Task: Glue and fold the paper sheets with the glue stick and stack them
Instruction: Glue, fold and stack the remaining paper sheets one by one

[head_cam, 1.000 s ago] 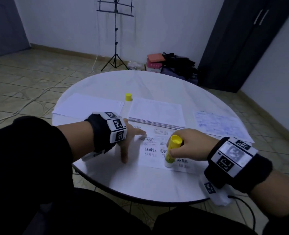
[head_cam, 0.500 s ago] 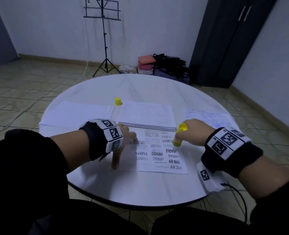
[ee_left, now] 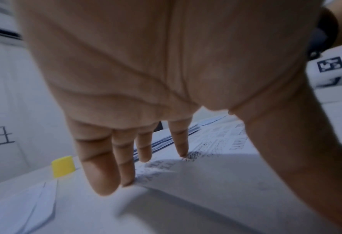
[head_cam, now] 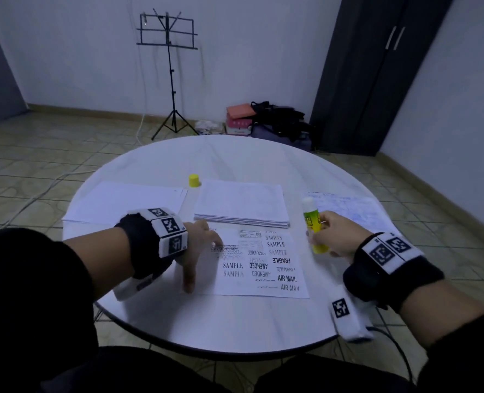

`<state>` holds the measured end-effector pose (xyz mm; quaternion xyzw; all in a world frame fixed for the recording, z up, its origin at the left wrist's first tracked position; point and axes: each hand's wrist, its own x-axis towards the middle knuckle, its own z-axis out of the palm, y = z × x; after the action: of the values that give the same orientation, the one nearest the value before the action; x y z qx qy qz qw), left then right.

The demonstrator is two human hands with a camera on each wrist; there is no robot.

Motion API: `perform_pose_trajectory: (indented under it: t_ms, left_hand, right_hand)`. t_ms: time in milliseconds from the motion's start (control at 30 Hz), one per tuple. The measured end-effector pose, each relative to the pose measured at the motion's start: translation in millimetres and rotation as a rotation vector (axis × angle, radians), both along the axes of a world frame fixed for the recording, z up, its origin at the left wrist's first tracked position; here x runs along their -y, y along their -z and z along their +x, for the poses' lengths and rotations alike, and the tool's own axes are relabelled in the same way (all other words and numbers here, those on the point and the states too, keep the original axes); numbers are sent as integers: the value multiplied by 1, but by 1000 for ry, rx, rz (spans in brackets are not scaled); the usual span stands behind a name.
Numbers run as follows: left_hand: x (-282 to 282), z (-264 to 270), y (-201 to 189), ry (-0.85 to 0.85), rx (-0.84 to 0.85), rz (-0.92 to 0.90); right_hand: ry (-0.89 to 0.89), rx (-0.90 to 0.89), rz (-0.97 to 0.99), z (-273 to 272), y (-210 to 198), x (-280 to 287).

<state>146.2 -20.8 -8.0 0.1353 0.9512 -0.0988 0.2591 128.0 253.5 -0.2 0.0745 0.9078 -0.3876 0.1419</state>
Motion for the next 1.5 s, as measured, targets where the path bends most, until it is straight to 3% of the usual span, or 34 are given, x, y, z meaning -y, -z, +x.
perform_pose_trajectory:
  t_ms: [133,300,500,633,733,900,1100,1233,1367,1500]
  left_hand:
    - [3,3,3,-8,-1,44]
    - [8,4,8,-13,23,68]
    - [15,7,11,-31,42,139]
    - [27,13,4,-49,58,195]
    - [52,6,-5,-80,27,237]
    - [124,-21,-12,-307,-102,192]
    - [202,-61,12,-541,-241,99]
    - [223,-82,21,-582,-210,46]
    - [242,-113,43,-645,-182,44]
    - [236,-107,34,-568,-167,25]
  right_hand:
    - [148,-12,34,-18,13,6]
    - [200,11,157,-30,31,6]
    - [242,140,319,-5,13,9]
    - [-10,223,569,25,-8,27]
    - [-251,231,626,34,-14,62]
    - [-494,106,608,23,-30,148]
    - [-626,-13,675,-28,-48,252]
    - [-560,-87,744,-71,-30,294]
    - [-582,-53,845,-96,-17,319]
    - [-607,30,930,-110,-14,328]
